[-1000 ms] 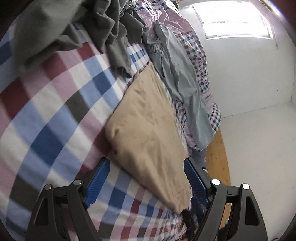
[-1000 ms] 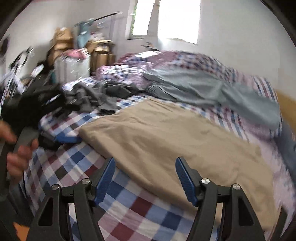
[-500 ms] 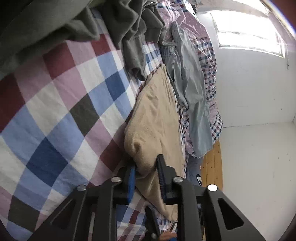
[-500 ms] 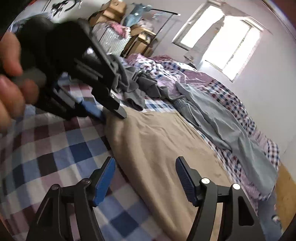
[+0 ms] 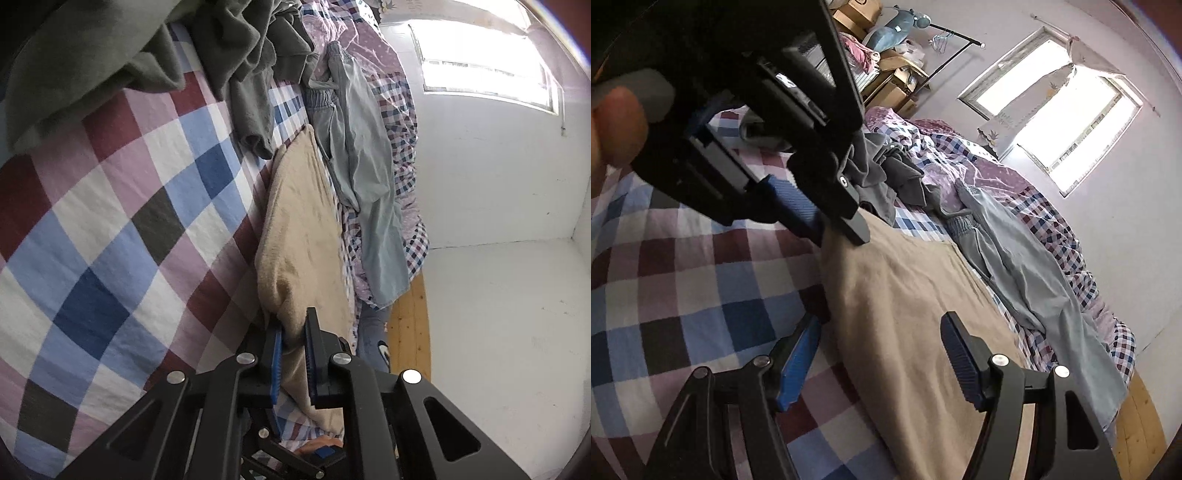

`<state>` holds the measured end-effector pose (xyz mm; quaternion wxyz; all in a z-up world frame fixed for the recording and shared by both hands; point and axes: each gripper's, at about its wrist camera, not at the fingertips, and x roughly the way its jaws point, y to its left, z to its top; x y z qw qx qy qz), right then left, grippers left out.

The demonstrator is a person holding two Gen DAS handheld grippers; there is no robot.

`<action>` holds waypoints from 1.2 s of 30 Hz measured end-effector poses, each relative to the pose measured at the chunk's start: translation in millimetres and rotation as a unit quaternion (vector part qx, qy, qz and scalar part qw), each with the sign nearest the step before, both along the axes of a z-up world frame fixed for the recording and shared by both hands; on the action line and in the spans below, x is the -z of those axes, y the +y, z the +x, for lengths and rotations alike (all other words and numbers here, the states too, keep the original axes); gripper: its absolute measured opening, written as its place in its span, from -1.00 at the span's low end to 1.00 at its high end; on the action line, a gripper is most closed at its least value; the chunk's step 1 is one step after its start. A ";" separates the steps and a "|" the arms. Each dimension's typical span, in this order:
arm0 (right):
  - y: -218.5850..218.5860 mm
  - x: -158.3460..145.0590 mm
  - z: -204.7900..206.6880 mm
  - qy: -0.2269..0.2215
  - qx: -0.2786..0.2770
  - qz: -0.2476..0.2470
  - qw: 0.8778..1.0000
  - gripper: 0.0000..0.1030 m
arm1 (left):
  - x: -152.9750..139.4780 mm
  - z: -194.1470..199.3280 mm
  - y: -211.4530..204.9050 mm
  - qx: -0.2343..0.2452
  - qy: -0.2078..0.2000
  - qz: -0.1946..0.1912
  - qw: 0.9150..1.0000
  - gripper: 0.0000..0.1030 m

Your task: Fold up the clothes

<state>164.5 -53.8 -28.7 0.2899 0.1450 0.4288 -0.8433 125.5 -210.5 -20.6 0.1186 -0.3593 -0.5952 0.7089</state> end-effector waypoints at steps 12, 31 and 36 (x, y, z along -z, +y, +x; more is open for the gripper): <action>-5.1 1.9 -10.6 -0.013 0.012 -0.005 1.000 0.00 | 5.1 4.2 -1.3 -0.007 0.001 0.017 1.000 -0.81; -4.7 -7.3 -14.4 -0.026 0.021 -0.032 0.999 -0.92 | 5.5 1.8 5.3 0.002 0.017 0.032 0.999 -0.53; -4.1 -12.3 -13.5 -0.030 0.020 -0.041 0.999 -0.92 | 2.5 -0.5 9.9 0.008 0.027 0.035 0.999 0.15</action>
